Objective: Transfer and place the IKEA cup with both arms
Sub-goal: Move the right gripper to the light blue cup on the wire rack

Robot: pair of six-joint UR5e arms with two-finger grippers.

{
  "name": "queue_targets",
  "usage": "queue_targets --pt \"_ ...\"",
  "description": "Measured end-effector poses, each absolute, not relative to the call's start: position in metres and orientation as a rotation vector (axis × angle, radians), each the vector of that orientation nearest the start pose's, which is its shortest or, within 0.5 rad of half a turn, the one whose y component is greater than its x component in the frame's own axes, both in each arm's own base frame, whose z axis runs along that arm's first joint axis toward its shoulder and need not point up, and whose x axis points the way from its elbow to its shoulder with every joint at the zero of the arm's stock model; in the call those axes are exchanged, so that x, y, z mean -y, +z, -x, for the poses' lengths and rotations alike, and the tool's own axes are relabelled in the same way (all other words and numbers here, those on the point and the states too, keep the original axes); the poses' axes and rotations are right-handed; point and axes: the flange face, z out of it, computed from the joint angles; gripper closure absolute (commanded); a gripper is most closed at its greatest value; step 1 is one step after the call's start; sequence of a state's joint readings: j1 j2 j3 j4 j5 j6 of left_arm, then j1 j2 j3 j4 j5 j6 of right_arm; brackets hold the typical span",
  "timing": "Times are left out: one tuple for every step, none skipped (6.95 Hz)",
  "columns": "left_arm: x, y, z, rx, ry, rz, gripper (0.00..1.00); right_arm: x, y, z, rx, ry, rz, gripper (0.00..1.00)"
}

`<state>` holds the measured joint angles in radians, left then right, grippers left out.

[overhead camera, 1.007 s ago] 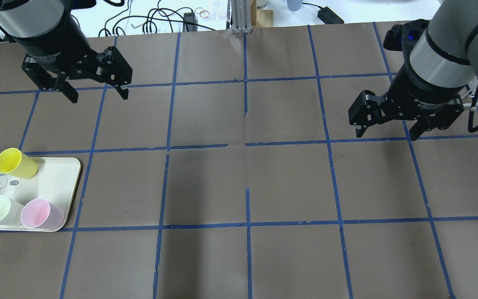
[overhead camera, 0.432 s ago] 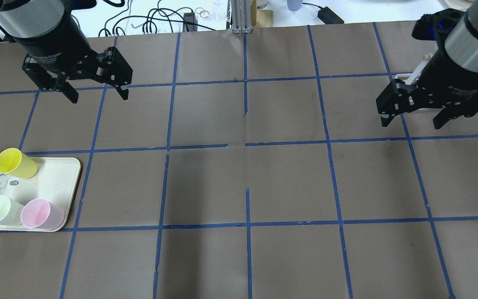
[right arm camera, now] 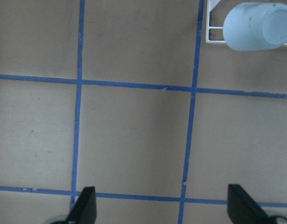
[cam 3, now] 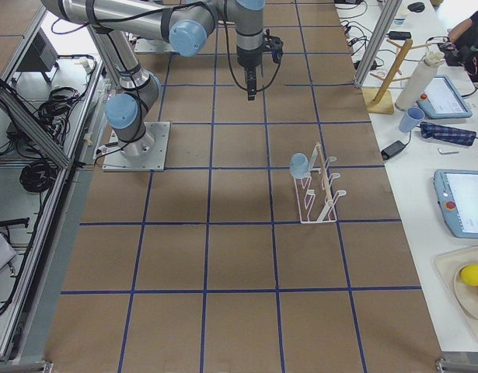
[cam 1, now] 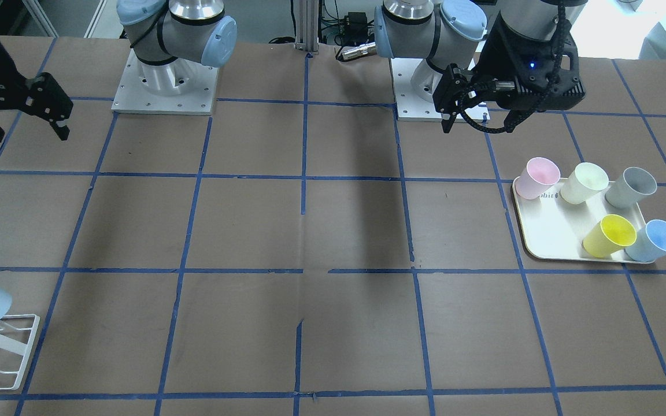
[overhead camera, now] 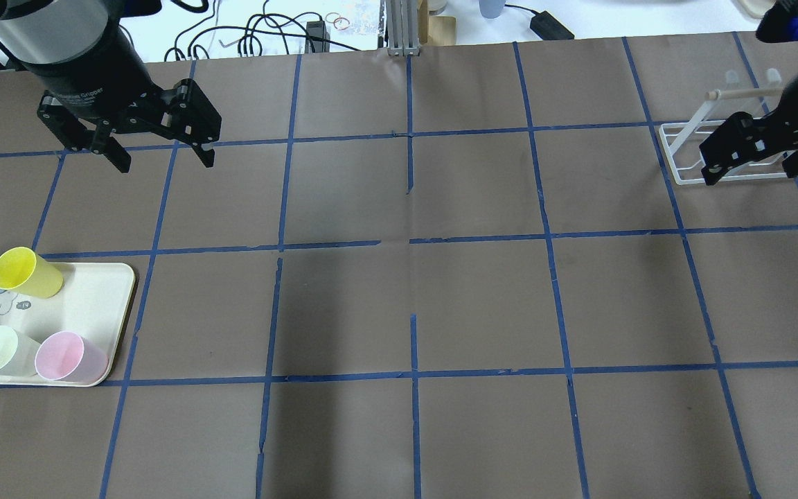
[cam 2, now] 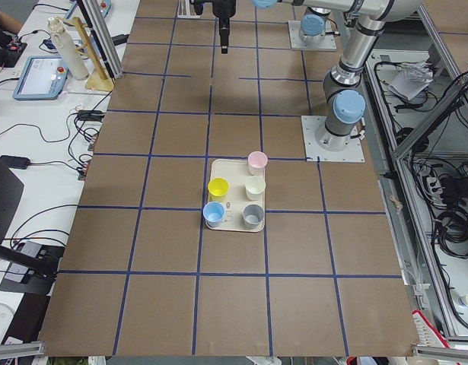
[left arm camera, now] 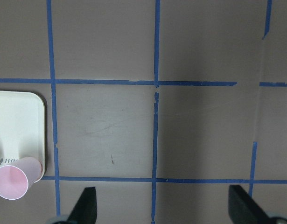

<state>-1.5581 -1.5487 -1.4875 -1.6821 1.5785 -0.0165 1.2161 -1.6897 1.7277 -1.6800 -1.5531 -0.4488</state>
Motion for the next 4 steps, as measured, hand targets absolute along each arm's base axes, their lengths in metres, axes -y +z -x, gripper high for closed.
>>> queue_targets --pt "0.482 0.528 0.126 -3.134 0.009 0.046 0.0 0.48 0.469 0.05 -3.156 -0.148 0.215 0.0" --pt "0.482 0.528 0.126 -3.134 0.009 0.045 0.0 0.49 0.459 0.073 -3.158 -0.166 0.278 0.0" --pt "0.482 0.528 0.126 -3.135 0.01 0.044 0.0 0.5 0.448 0.095 -3.159 -0.181 0.344 0.0" --pt "0.482 0.528 0.126 -3.136 0.01 0.044 0.0 0.515 0.432 0.116 -3.169 -0.218 0.423 0.0"
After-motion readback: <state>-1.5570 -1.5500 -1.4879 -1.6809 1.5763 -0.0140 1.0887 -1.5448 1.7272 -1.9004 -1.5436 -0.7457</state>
